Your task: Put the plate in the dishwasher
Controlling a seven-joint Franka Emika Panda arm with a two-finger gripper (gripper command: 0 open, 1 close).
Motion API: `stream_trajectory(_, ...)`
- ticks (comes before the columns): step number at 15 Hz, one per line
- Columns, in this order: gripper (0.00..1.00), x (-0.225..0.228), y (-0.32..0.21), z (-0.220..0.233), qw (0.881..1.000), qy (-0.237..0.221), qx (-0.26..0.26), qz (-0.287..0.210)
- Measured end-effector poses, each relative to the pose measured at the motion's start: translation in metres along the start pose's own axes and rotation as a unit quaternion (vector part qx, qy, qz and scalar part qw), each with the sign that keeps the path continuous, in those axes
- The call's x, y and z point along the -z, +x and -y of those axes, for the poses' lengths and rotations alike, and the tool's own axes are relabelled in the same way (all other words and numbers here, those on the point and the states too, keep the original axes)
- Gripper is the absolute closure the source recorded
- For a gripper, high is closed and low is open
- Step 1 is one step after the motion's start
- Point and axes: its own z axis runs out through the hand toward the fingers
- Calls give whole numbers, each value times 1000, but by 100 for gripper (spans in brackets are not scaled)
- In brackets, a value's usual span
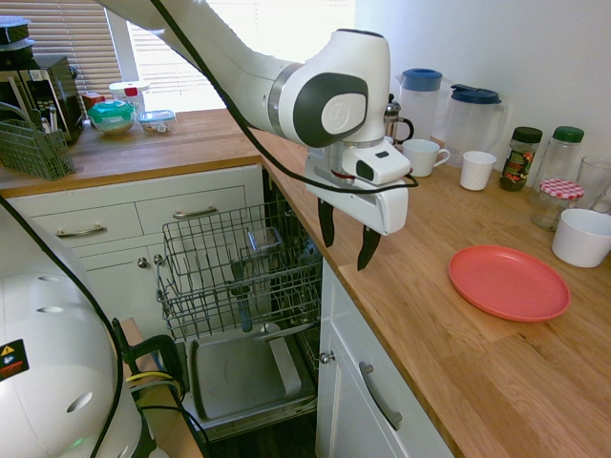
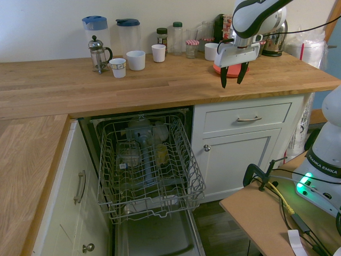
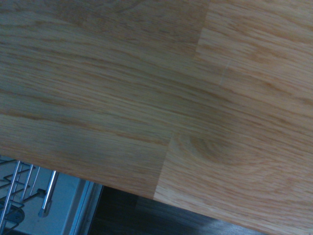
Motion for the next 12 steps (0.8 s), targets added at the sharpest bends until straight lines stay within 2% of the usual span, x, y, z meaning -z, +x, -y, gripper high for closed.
stream_trajectory(3,0,1,1,1,1000,7,-6,0)
stream_trajectory(6,0,15,18,-1,999,33,-35,0)
stream_trajectory(12,0,55,116,-57,986,94,-134,-10)
